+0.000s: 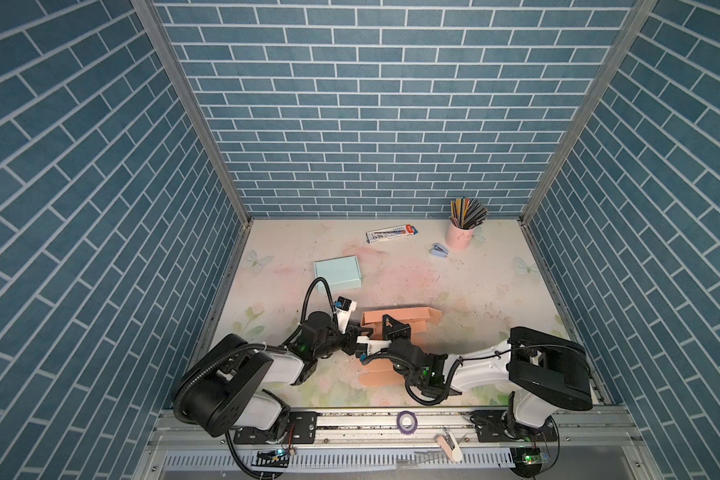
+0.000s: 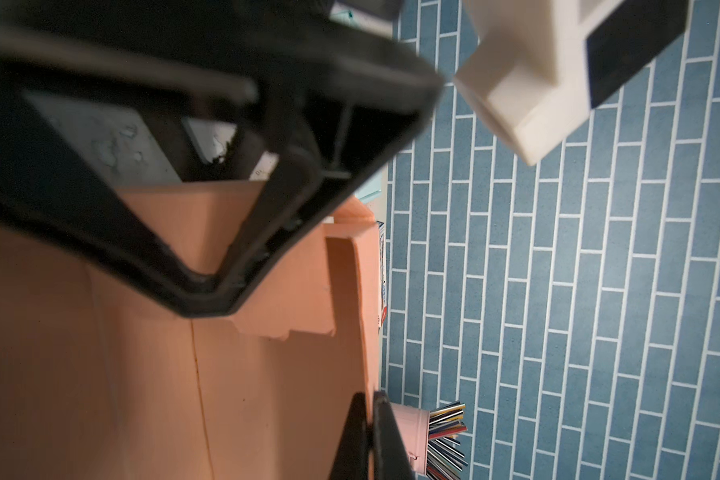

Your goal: Fold the paper box

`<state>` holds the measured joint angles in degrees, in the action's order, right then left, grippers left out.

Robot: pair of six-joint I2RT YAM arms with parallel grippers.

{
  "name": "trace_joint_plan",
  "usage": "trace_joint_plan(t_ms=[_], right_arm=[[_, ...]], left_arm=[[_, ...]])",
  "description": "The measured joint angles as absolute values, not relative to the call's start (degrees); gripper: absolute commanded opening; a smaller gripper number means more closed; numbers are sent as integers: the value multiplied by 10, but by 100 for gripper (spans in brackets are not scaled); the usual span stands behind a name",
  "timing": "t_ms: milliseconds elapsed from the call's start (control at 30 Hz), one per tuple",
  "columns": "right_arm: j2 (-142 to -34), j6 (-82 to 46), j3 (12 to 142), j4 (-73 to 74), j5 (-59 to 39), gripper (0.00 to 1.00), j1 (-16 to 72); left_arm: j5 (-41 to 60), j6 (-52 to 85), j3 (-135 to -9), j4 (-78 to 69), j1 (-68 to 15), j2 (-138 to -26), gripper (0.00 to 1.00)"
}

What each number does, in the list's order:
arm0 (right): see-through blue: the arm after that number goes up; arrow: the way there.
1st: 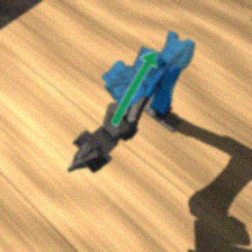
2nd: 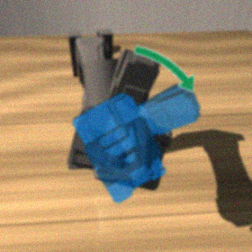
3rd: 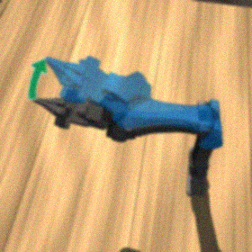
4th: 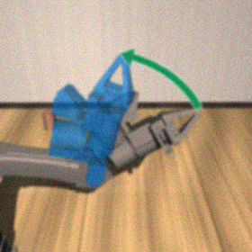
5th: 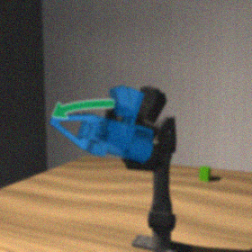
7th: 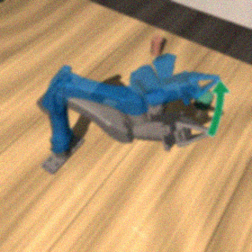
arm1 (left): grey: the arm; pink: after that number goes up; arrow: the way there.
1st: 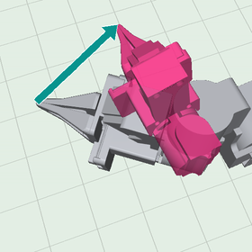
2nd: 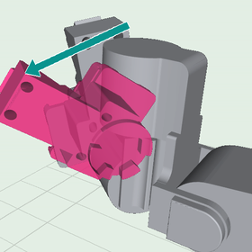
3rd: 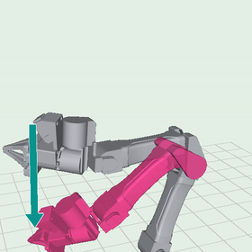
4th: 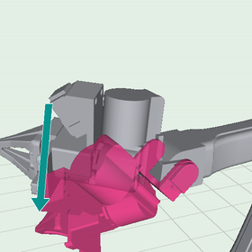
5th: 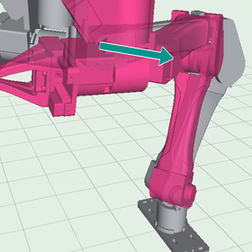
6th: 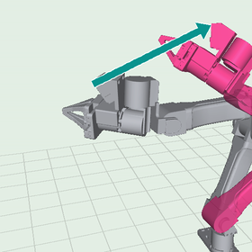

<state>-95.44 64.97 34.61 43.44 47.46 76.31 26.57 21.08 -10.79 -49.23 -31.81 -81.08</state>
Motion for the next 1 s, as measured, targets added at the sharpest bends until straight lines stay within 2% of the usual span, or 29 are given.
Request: trace_joint_plan(t_ms=[433,600,833,1000], right_arm=[[-936,624,349,384,488,0,774],[-935,611,350,379,497,0,776],[-933,582,364,355,497,0,787],[-922,538,372,316,495,8,790]], left_arm=[[238,195,-107,-477,-349,-796,39],[194,194,-108,-456,-373,-778,27],[139,201,-101,-462,-391,-770,26],[121,201,-101,-477,-401,-781,23]])
